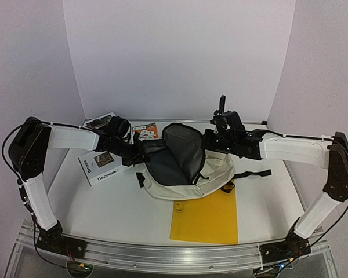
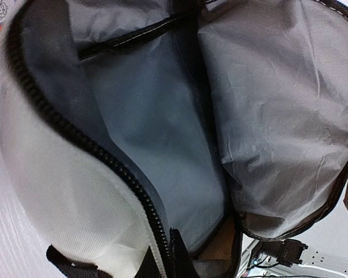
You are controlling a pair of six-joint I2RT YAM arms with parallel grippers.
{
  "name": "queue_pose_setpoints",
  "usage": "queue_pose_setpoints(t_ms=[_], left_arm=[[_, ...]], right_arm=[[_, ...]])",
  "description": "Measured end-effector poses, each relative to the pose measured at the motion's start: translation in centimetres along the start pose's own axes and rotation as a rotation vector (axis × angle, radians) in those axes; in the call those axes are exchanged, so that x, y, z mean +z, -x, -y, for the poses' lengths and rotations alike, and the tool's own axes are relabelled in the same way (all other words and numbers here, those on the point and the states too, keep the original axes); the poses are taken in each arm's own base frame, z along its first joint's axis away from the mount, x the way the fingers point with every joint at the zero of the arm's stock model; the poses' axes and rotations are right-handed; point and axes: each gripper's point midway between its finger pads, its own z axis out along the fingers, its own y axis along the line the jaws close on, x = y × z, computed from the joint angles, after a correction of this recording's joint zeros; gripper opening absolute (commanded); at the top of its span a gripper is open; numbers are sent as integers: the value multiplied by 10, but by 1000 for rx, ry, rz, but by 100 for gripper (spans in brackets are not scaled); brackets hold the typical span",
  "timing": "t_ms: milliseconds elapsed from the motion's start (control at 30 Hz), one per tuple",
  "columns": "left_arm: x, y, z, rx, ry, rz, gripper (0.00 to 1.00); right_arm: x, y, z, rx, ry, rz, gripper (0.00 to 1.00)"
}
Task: Pack the student bag
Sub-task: Adjust the student bag at the center of the board.
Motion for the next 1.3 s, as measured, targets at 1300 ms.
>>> queue_pose_setpoints(t_ms=[1300], left_arm=[[86, 50, -1, 121, -34, -3, 24]], right_arm=[[62, -6, 216, 196, -269, -119, 9]])
